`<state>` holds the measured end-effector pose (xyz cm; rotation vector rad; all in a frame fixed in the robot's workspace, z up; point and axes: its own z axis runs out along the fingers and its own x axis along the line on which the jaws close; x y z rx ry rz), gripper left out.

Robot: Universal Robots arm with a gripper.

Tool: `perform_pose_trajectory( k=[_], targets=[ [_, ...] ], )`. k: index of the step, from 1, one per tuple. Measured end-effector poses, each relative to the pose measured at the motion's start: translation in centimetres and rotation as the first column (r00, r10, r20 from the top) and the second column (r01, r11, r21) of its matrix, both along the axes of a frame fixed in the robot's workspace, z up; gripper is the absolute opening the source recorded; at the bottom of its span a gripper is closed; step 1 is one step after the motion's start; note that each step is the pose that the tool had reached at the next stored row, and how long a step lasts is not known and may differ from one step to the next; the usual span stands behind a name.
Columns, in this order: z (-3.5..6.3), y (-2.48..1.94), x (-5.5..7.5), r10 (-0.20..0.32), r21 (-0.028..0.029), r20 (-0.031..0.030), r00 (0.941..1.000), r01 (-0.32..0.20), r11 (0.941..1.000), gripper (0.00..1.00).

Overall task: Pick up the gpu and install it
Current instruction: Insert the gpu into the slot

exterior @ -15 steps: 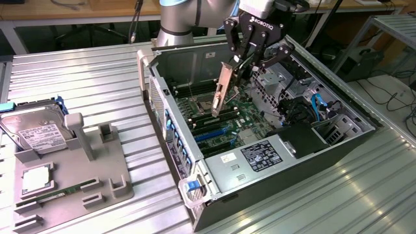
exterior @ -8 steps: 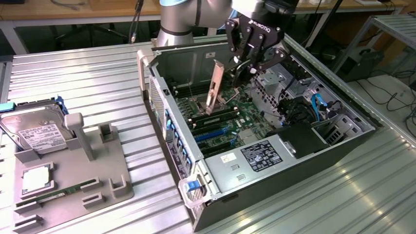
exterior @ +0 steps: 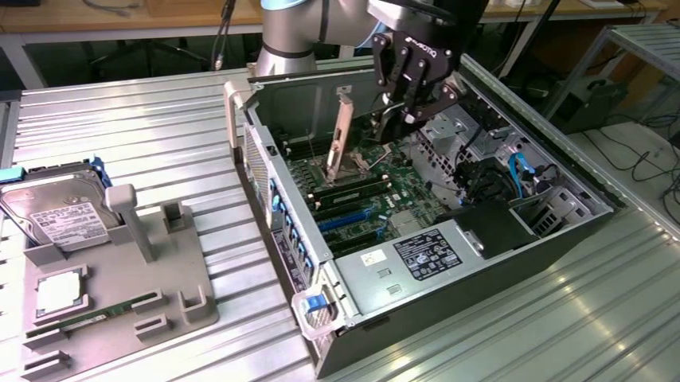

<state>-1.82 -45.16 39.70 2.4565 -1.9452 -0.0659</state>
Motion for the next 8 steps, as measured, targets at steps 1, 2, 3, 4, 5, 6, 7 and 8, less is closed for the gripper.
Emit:
perform_pose_trajectory(
  k=[1,2,3,4,5,6,7,8],
  targets=[
    [-0.10,0.00,0.00,-0.035,0.0000,0.0000,0.9994,0.035,0.9994,0.27],
    [-0.15,0.00,0.00,-0.051,0.0000,0.0000,0.9987,0.051,0.9987,0.27],
    [-0.19,0.00,0.00,-0.066,0.0000,0.0000,0.9978,0.066,0.9978,0.27],
    [-0.23,0.00,0.00,-0.083,0.0000,0.0000,0.9966,0.083,0.9966,0.27],
    [-0.28,0.00,0.00,-0.100,0.0000,0.0000,0.9950,0.100,0.9950,0.27],
    [-0.35,0.00,0.00,-0.126,0.0000,0.0000,0.9920,0.126,0.9920,0.27],
    [-0.36,0.00,0.00,-0.137,-0.0002,0.0000,0.9906,0.137,0.9906,0.27],
    [-0.37,0.00,0.00,-0.137,-0.0002,0.0000,0.9905,0.137,0.9905,0.27]
  ],
)
